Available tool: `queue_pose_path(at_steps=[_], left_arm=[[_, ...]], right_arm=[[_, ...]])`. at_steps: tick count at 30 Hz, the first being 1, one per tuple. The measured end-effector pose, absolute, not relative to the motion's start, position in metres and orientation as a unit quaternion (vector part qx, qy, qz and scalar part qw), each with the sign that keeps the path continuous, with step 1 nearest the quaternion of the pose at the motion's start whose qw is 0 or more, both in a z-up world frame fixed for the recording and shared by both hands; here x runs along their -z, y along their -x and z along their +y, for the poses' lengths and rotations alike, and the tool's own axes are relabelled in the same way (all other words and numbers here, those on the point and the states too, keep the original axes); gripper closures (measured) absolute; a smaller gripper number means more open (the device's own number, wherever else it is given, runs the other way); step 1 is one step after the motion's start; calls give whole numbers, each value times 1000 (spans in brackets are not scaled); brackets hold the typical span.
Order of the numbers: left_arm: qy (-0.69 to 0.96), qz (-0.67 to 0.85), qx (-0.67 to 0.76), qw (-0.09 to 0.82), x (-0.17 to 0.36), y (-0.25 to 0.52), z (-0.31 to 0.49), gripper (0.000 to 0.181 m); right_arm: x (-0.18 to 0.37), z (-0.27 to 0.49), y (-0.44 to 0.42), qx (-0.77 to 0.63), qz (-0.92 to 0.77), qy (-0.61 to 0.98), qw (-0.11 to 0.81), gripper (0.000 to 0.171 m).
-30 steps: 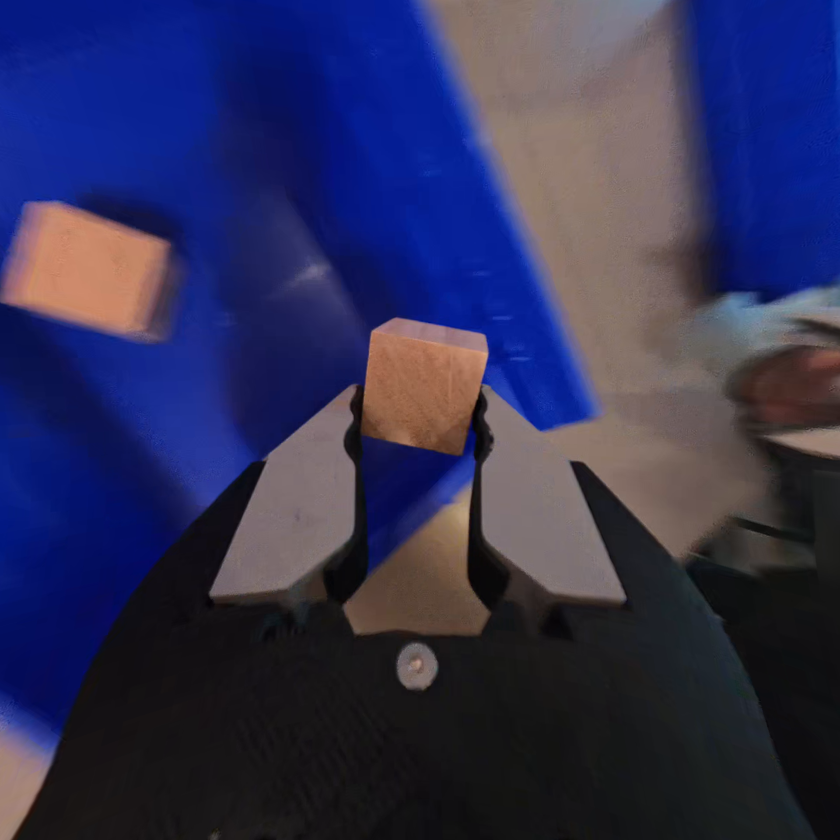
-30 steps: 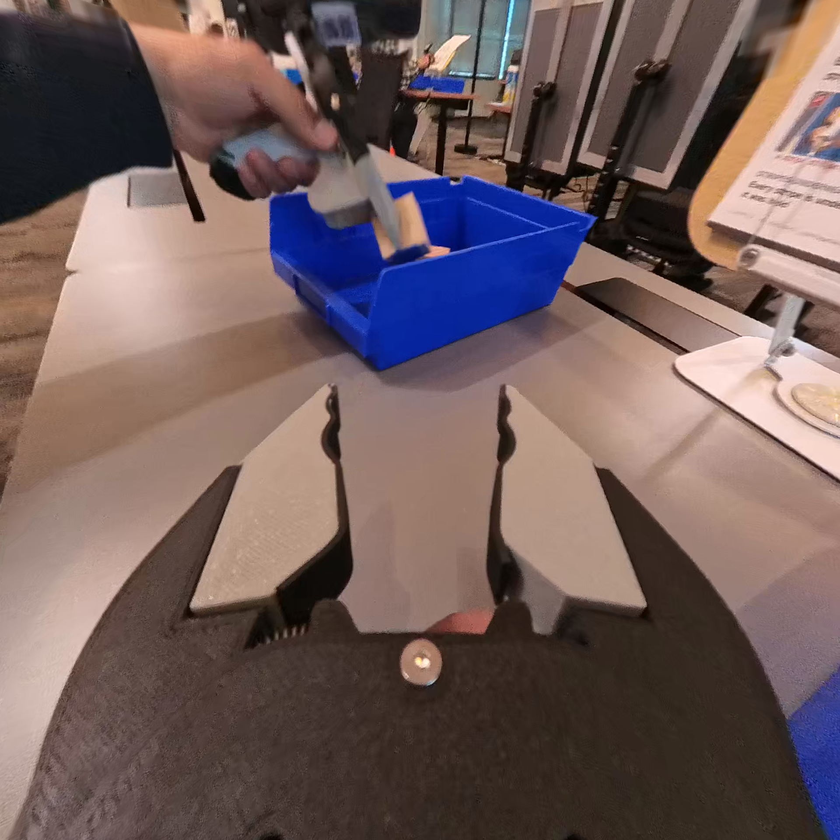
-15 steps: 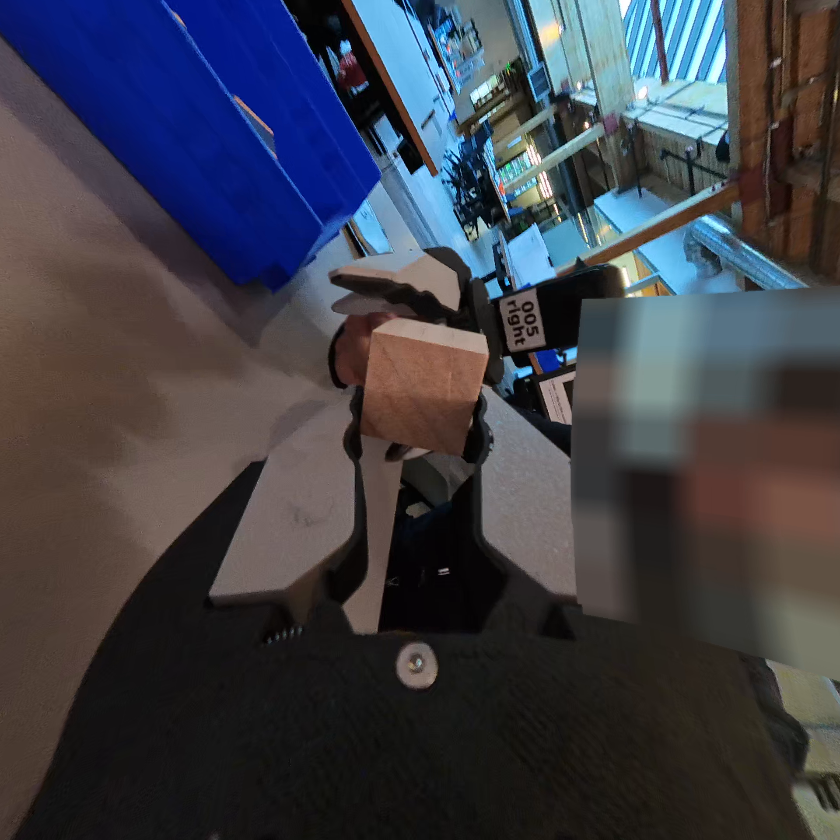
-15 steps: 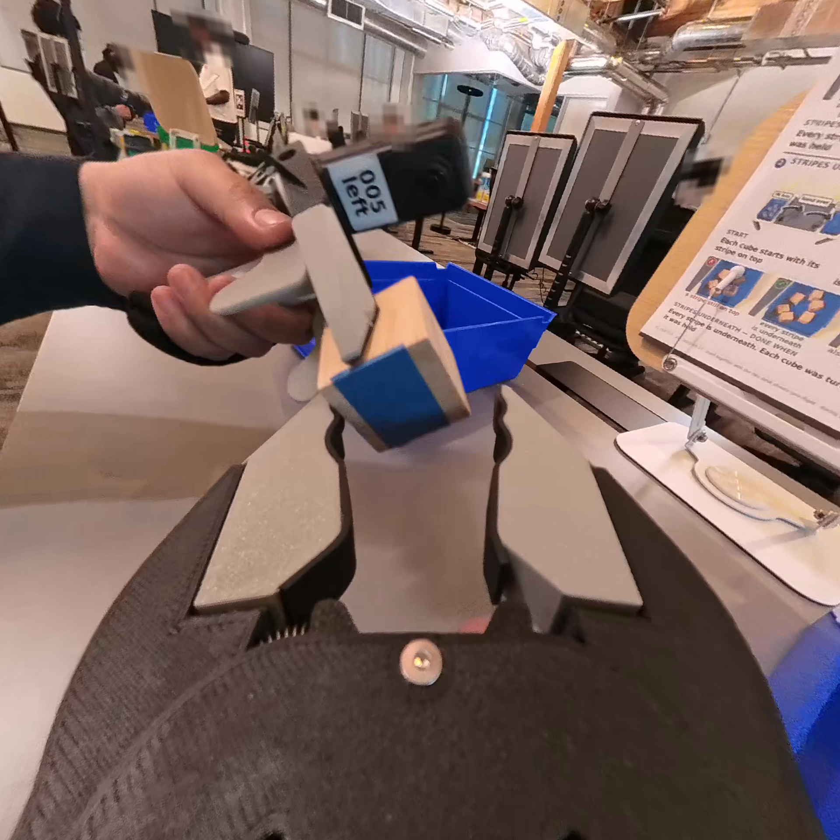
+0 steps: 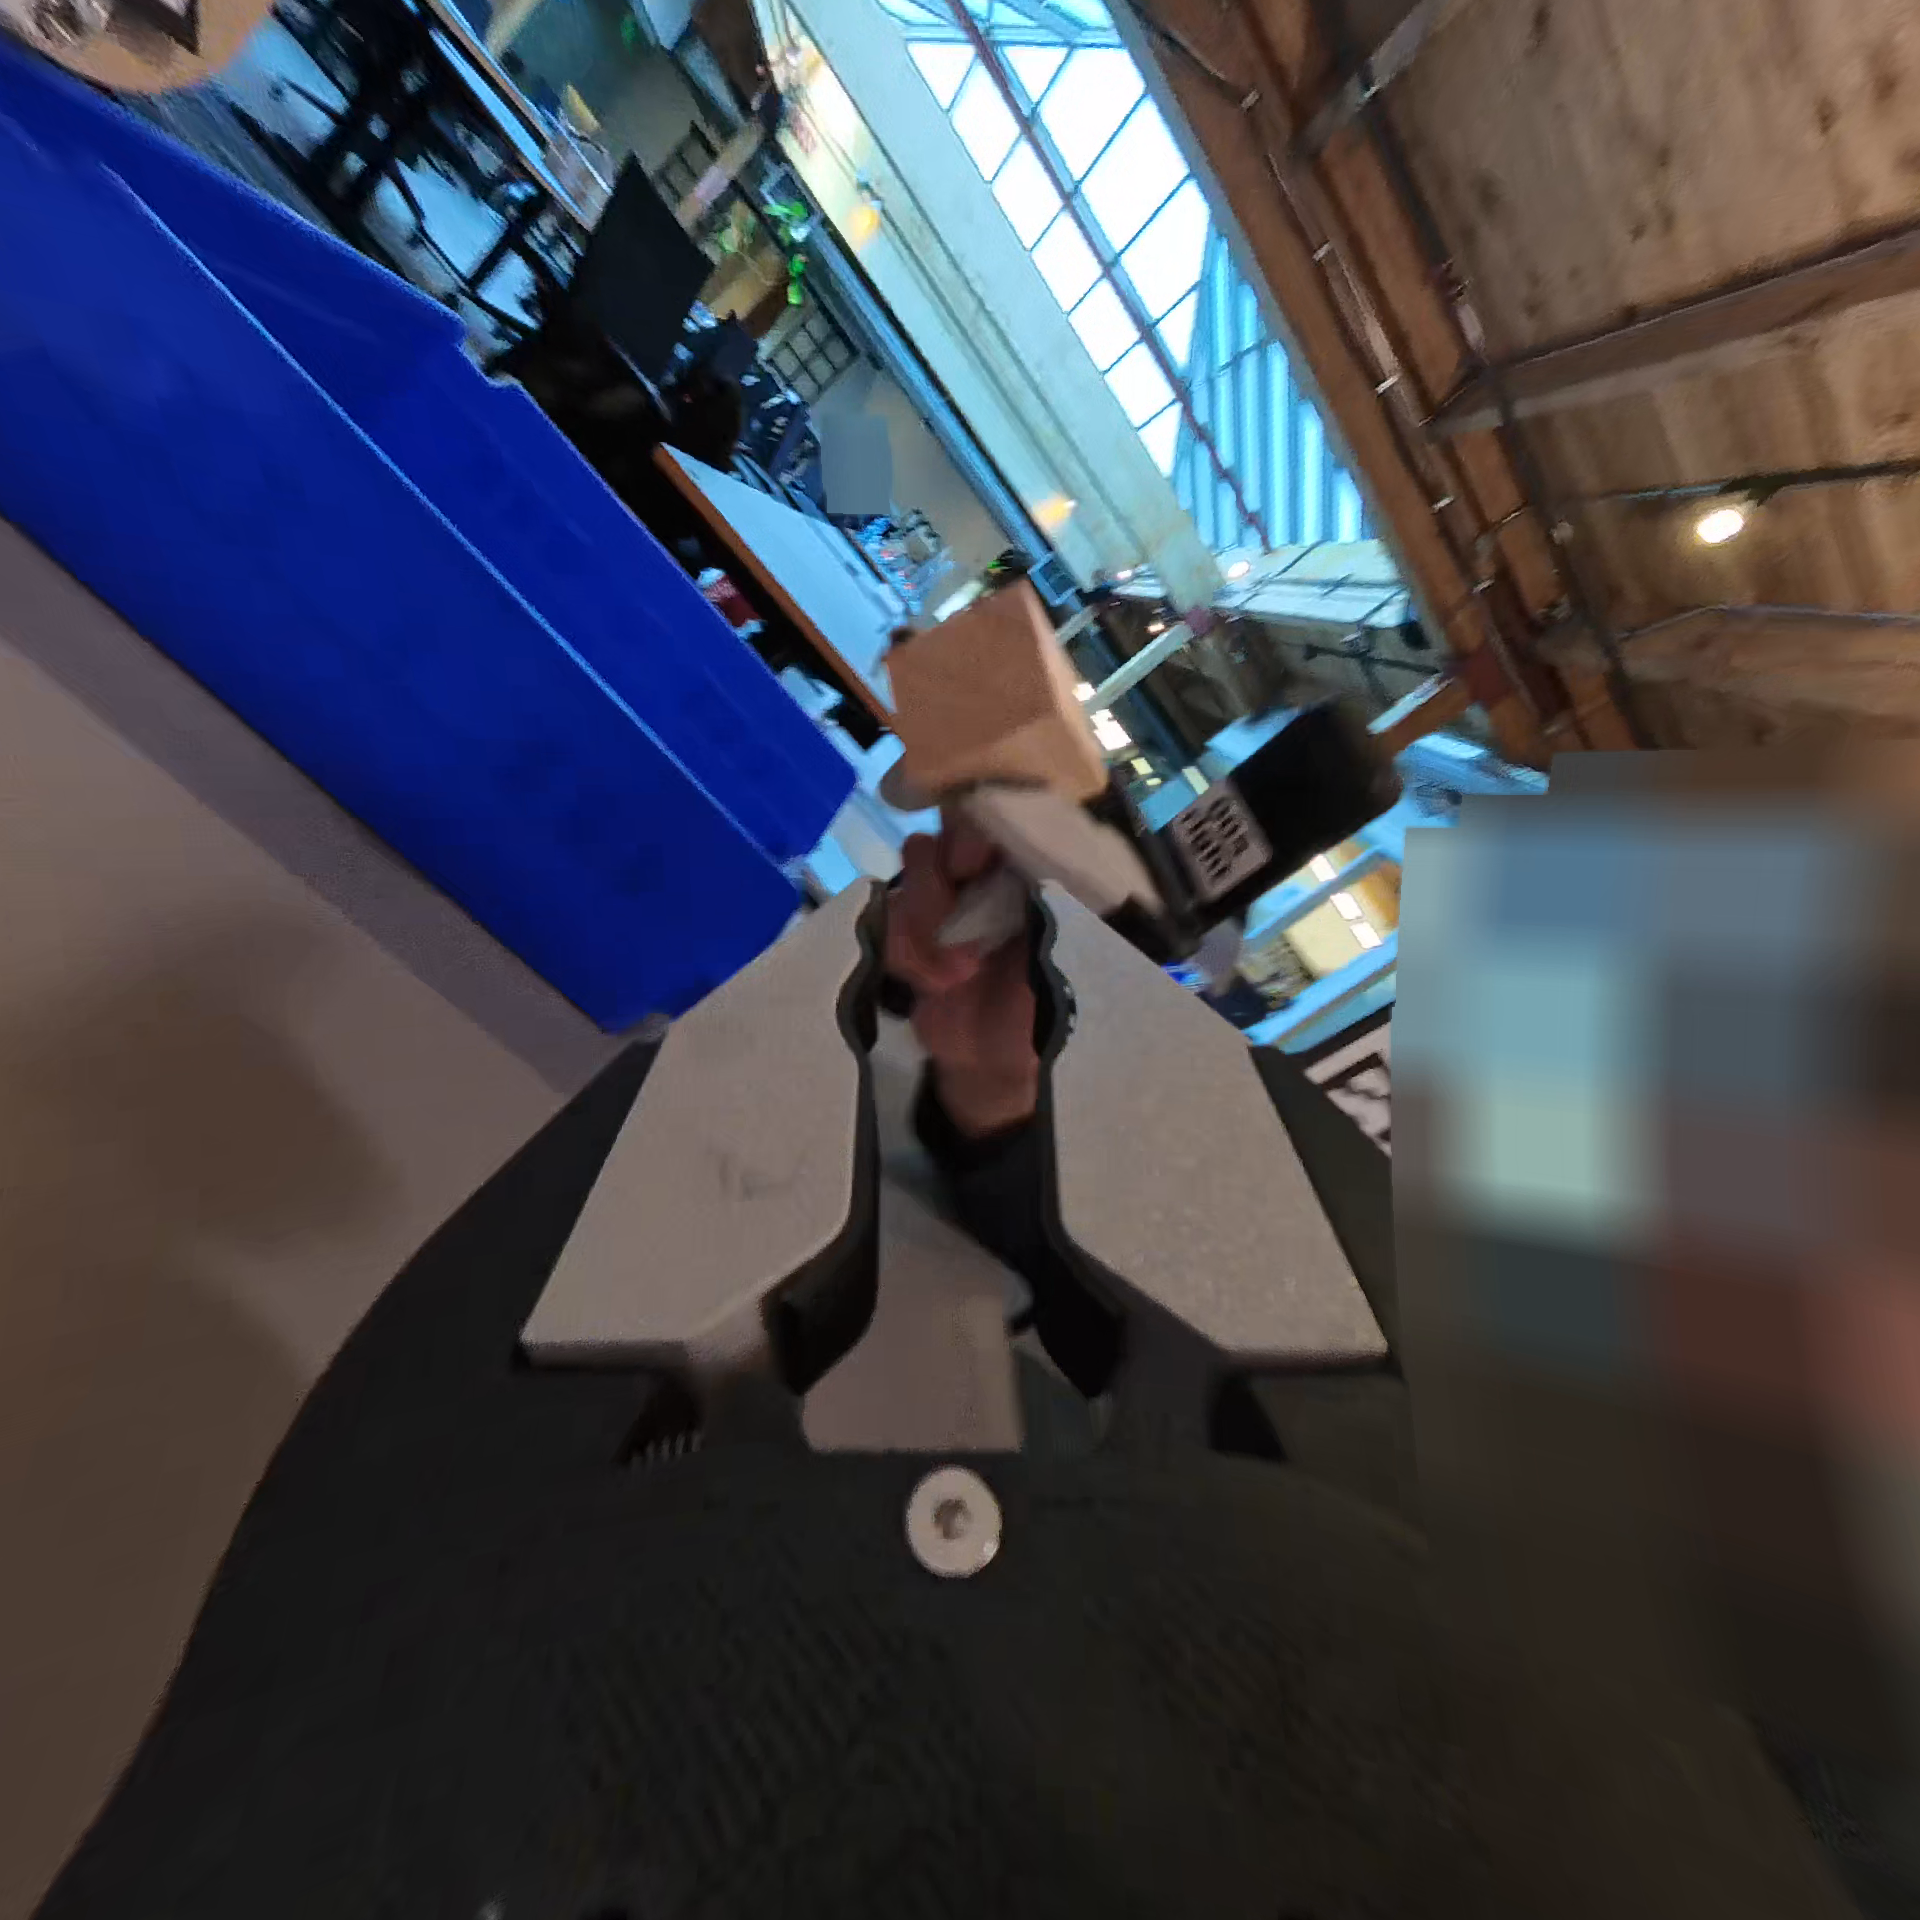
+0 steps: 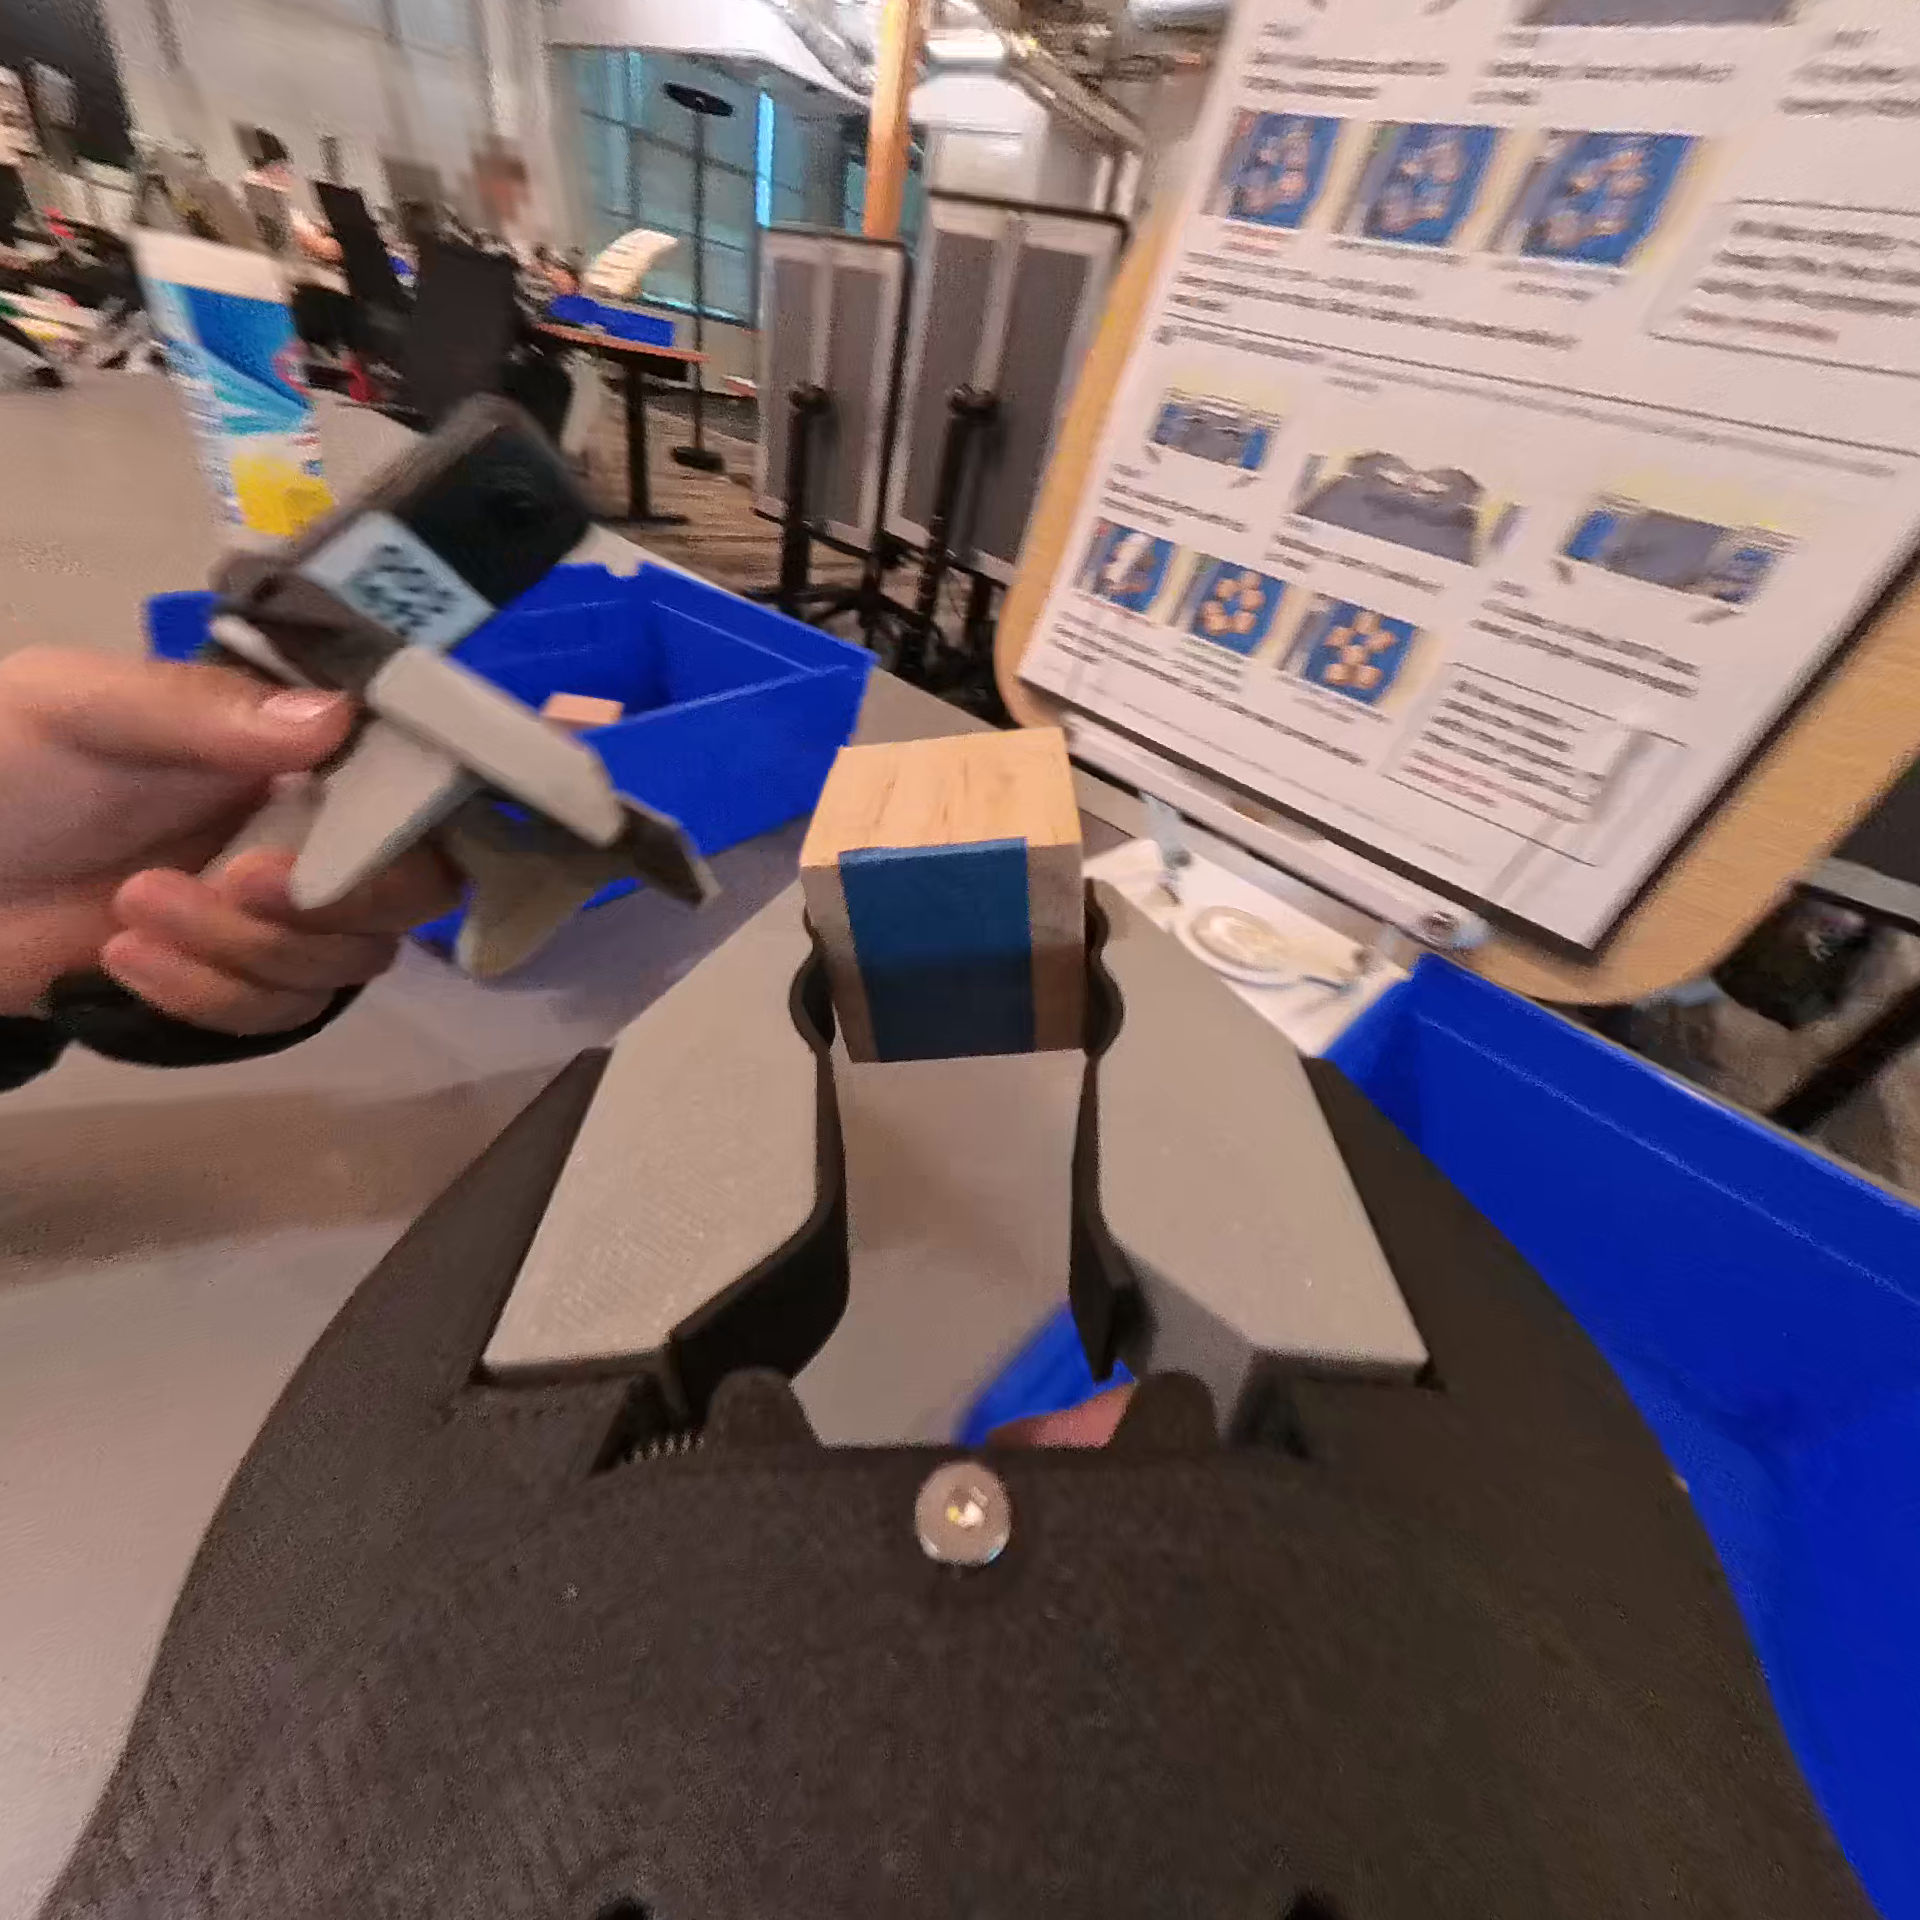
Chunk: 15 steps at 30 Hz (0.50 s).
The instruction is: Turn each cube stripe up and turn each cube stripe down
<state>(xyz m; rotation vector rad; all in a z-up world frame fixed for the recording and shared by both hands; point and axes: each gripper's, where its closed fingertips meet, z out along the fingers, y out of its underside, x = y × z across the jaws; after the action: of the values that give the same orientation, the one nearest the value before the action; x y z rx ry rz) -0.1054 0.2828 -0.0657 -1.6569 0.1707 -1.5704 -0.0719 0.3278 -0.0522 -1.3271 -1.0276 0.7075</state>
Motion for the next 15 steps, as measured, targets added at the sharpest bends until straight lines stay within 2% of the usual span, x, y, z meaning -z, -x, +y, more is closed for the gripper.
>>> queue_pose_path(at_steps=[1,4,8,10,15], left_arm=[[676,82,595,427,76,103,286,157],[771,126,442,441,124,99,297,155],[815,219,297,447,147,92,290,153],[820,227,288,440,153,87,286,154],[829,227,306,410,169,79,282,152]], right_arm=[[52,340,62,-297,-440,589,610,128],[67,374,35,-268,-438,643,568,128],[105,398,8,-242,-457,708,481,128],[129,406,1,-219,-467,736,439,128],[162,416,0,-183,-463,768,403,127]])
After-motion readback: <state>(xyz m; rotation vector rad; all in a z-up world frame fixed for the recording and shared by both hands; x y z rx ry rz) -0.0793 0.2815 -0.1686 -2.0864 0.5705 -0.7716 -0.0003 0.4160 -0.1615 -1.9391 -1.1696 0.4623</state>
